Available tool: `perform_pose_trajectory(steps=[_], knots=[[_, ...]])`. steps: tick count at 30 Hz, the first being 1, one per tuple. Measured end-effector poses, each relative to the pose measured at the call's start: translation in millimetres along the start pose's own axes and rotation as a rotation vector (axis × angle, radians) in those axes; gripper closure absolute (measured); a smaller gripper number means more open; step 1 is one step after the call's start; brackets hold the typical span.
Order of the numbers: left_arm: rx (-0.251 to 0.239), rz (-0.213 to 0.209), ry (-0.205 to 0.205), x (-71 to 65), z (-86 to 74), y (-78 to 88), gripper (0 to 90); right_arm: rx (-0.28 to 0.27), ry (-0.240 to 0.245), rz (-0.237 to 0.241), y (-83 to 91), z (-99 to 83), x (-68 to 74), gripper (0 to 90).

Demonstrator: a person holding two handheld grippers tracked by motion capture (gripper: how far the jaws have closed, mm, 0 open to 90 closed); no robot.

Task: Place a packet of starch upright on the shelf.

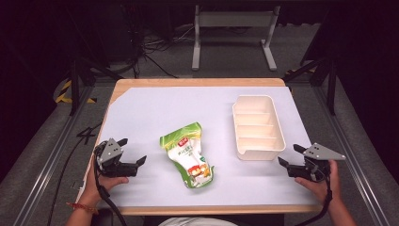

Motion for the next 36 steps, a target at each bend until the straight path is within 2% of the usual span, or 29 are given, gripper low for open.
perform_pose_trajectory(steps=[2, 8, 15, 19, 21, 23, 26, 29, 33, 34, 36], knots=[[0.026, -0.029, -0.001, -2.5, 1.0, -1.3, 7.0, 0.002, 0.002, -0.001, 0.1, 0.2, -0.2, 22.5], [0.051, -0.057, -0.029, -5.6, 8.6, -7.6, 7.0, 0.006, 0.001, -0.011, -0.6, 1.7, 1.2, 22.5], [0.076, -0.120, -0.085, -7.8, 42.1, -23.8, 5.2, 0.021, 0.008, -0.008, -2.2, 1.5, 3.8, 23.4], [0.068, -0.205, -0.103, -11.8, 69.1, -40.2, 5.1, 0.026, 0.013, -0.013, -3.0, 0.6, 3.2, 23.5], [0.080, -0.238, -0.112, -15.1, 80.7, -51.5, 5.0, 0.021, 0.004, -0.016, -2.2, 0.4, 2.4, 23.5], [0.092, -0.263, -0.112, -16.7, 86.0, -60.3, 5.2, 0.022, 0.002, -0.010, -2.1, -0.2, 1.9, 23.5], [0.146, -0.286, -0.129, -20.1, 90.1, -79.3, 6.4, 0.028, 0.008, -0.005, -2.9, -0.4, 2.8, 23.5], [0.192, -0.308, -0.103, -17.8, 89.0, -95.7, 6.9, 0.029, 0.019, 0.001, -4.1, -0.2, 4.4, 23.5], [0.229, -0.408, -0.040, -15.2, 85.0, -113.9, 9.1, 0.042, 0.020, -0.005, -5.7, -1.4, 3.6, 23.5], [0.230, -0.432, -0.032, -15.7, 85.0, -116.0, 9.3, 0.044, 0.015, -0.009, -6.0, -1.6, 2.9, 23.5], [0.232, -0.466, -0.050, -19.9, 86.0, -118.7, 12.6, 0.047, 0.003, -0.012, -5.7, -2.3, 1.6, 23.6]])
Point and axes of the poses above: each handheld gripper's, and its own axes: y roughly backward along the jaws, z roughly out of its top, x roughly to its left, the point moved 3 cm from there along -y, roughly forward along the jaws, and after that the axes turned 2 degrees about -y, right-handed, at the moved point
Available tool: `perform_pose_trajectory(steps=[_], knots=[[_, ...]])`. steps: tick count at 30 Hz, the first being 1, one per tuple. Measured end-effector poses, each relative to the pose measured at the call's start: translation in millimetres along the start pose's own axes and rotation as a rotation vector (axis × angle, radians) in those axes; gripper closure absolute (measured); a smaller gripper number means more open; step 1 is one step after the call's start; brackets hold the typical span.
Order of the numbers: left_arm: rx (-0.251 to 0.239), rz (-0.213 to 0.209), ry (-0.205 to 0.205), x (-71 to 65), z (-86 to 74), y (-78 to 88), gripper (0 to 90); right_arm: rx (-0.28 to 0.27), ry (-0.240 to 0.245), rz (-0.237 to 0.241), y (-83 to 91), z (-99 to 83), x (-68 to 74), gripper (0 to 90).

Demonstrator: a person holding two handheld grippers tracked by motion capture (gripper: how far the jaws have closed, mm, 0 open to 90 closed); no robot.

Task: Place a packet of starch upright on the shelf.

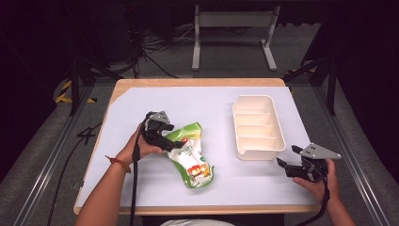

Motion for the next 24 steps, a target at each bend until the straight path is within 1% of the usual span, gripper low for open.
perform_pose_trajectory(steps=[1, 2, 3, 5, 6, 7, 9, 10, 11, 13, 14, 15, 16, 17, 18, 20, 21, 22, 24], knots=[[0.000, 0.000, 0.000, 0.0, 0.0, 0.0, 15.0, 0.000, 0.000, 0.000, 0.0, 0.0, 0.0, 23.6], [0.002, -0.037, -0.022, -5.9, 2.0, -1.5, 17.9, 0.003, -0.003, 0.003, -0.9, -0.6, -0.8, 23.5], [0.002, -0.037, -0.022, -5.9, 2.0, -1.5, 20.6, 0.007, -0.003, 0.002, -1.4, -0.7, -0.9, 23.6], [0.024, -0.068, -0.032, -12.9, 2.5, -4.0, 21.8, 0.009, -0.003, 0.004, -1.9, -0.8, -0.7, 23.6], [0.035, -0.074, -0.031, -16.1, 2.4, -6.0, 23.0, 0.012, -0.001, 0.006, -2.3, -0.8, -0.2, 23.6], [0.050, -0.067, -0.031, -17.9, 2.5, -6.8, 23.3, 0.015, 0.003, 0.007, -2.7, -0.9, 0.3, 23.6], [0.066, -0.064, -0.039, -20.1, 3.0, -4.3, 31.1, 0.021, 0.008, 0.010, -3.4, -1.1, 1.1, 23.6], [0.071, -0.057, -0.039, -21.1, 2.6, -3.3, 43.8, 0.025, 0.007, 0.013, -4.1, -1.3, 1.6, 23.6], [0.083, -0.047, -0.050, -21.7, 1.7, -3.1, 43.8, 0.025, 0.007, 0.013, -4.1, -1.3, 1.6, 23.6], [0.121, -0.022, -0.071, -22.8, -1.6, -4.6, 51.5, 0.029, 0.014, 0.019, -4.8, -1.8, 2.2, 23.5], [0.149, -0.006, -0.087, -22.8, -3.4, -6.5, 61.6, 0.030, 0.013, 0.020, -5.4, -1.9, 2.4, 23.5], [0.166, 0.005, -0.093, -23.1, -5.0, -8.8, 61.6, 0.030, 0.013, 0.020, -5.4, -1.9, 2.4, 23.5], [0.163, 0.007, -0.096, -23.6, -6.1, -11.3, 68.1, 0.031, 0.015, 0.021, -5.4, -1.8, 2.5, 23.5], [0.163, 0.007, -0.096, -23.6, -6.1, -11.3, 71.8, 0.031, 0.015, 0.021, -5.4, -1.8, 2.5, 23.5], [0.168, 0.008, -0.108, -23.9, -5.8, -11.4, 71.8, 0.030, 0.017, 0.022, -5.3, -1.6, 2.7, 23.5], [0.184, 0.023, -0.130, -25.4, -5.2, -12.4, 80.5, 0.029, 0.019, 0.022, -5.1, -1.5, 2.8, 23.5], [0.184, 0.023, -0.130, -25.4, -5.2, -12.4, 83.5, 0.029, 0.019, 0.022, -5.1, -1.5, 2.8, 23.5], [0.183, 0.032, -0.140, -26.2, -5.1, -12.6, 83.5, 0.030, 0.019, 0.022, -5.3, -1.6, 2.7, 23.5], [0.182, 0.045, -0.148, -27.6, -4.6, -12.2, 86.0, 0.031, 0.019, 0.021, -5.6, -1.5, 2.5, 23.5]])
Point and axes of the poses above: each handheld gripper's, and its own axes: y roughly backward along the jaws, z roughly out of its top, x roughly to its left, the point moved 3 cm from there along -y, roughly forward along the jaws, and after that the axes turned 2 degrees about -y, right-handed, at the moved point
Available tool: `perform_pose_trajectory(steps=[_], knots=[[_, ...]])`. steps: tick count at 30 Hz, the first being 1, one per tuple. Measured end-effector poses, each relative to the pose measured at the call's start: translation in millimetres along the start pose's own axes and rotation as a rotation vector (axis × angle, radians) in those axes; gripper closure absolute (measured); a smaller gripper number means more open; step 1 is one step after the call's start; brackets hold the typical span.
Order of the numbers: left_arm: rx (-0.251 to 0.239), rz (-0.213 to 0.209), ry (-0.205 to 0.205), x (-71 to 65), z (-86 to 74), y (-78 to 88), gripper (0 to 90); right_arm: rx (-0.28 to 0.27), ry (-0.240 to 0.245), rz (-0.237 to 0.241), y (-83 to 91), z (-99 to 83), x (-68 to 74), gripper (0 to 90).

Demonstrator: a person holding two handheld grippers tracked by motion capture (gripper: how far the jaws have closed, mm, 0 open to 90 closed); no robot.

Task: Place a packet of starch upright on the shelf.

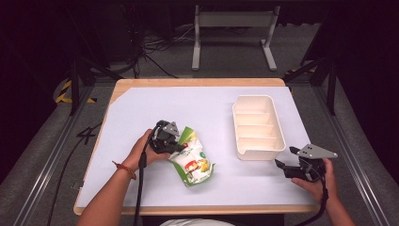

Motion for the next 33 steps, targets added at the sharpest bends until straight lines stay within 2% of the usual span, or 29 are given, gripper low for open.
perform_pose_trajectory(steps=[3, 10, 13, 18, 22, 26, 28, 33], knots=[[-0.014, 0.018, -0.004, -1.0, 0.2, 1.1, 87.8, -0.003, 0.002, -0.001, 0.1, 0.4, 0.0, 23.5], [-0.073, 0.091, -0.038, -8.7, 5.1, 6.4, 89.3, -0.013, -0.002, -0.004, 1.6, 0.9, -0.5, 23.5], [-0.118, 0.138, -0.048, -12.9, 9.5, 12.4, 89.5, -0.020, -0.006, -0.007, 2.5, 1.5, -0.4, 23.5], [-0.194, 0.195, -0.030, -13.2, 13.7, 25.6, 89.5, -0.020, -0.006, -0.005, 2.2, 1.3, -0.8, 23.5], [-0.241, 0.217, -0.037, -15.9, 20.3, 36.0, 89.6, -0.022, -0.006, -0.005, 2.6, 1.3, -1.1, 23.5], [-0.285, 0.236, -0.064, -20.9, 29.2, 46.0, 89.7, -0.031, -0.009, -0.009, 4.2, 2.0, -1.5, 23.5], [-0.311, 0.258, -0.080, -23.9, 33.7, 51.2, 89.7, -0.035, -0.012, -0.011, 5.0, 2.1, -1.9, 23.5], [-0.342, 0.289, -0.121, -29.9, 43.6, 61.3, 89.7, -0.039, -0.017, -0.011, 5.3, 2.0, -2.8, 23.5]])
Point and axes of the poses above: each handheld gripper's, and its own axes: y roughly backward along the jaws, z roughly out of its top, x roughly to its left, the point moved 3 cm from there along -y, roughly forward along the jaws, and after that the axes turned 2 degrees about -y, right-handed, at the moved point
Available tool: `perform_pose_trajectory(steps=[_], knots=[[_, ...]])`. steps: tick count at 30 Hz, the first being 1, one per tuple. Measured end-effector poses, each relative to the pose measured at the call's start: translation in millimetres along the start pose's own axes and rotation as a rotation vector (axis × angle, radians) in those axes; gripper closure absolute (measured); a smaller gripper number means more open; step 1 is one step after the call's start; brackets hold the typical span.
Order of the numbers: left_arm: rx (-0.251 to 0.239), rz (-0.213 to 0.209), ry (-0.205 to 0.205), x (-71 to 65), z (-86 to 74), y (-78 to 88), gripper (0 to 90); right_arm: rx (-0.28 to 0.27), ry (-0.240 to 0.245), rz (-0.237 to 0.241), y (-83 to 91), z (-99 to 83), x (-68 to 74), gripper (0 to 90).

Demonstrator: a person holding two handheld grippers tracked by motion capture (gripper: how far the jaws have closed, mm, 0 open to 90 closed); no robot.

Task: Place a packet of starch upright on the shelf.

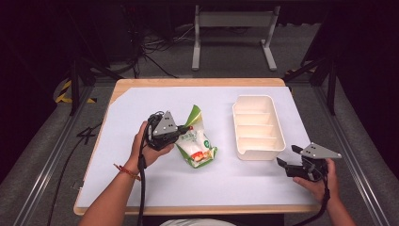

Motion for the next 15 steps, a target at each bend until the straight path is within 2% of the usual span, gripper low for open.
perform_pose_trajectory(steps=[6, 10, 15], knots=[[-0.010, 0.026, -0.037, -1.5, 7.9, 1.0, 89.7, 0.001, -0.003, -0.002, 0.1, -0.3, -0.1, 23.5], [-0.039, 0.020, -0.033, 0.9, 15.0, 1.9, 89.7, 0.003, -0.002, 0.000, -0.3, -0.4, 0.1, 23.5], [-0.073, 0.010, -0.046, 3.3, 30.2, 0.7, 89.7, 0.001, -0.005, -0.001, 0.1, -0.6, -0.5, 23.5]])
Point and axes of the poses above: each handheld gripper's, and its own axes: y roughly backward along the jaws, z roughly out of its top, x roughly to its left, the point moved 3 cm from there along -y, roughly forward along the jaws, and after that the axes turned 2 degrees about -y, right-handed, at the moved point
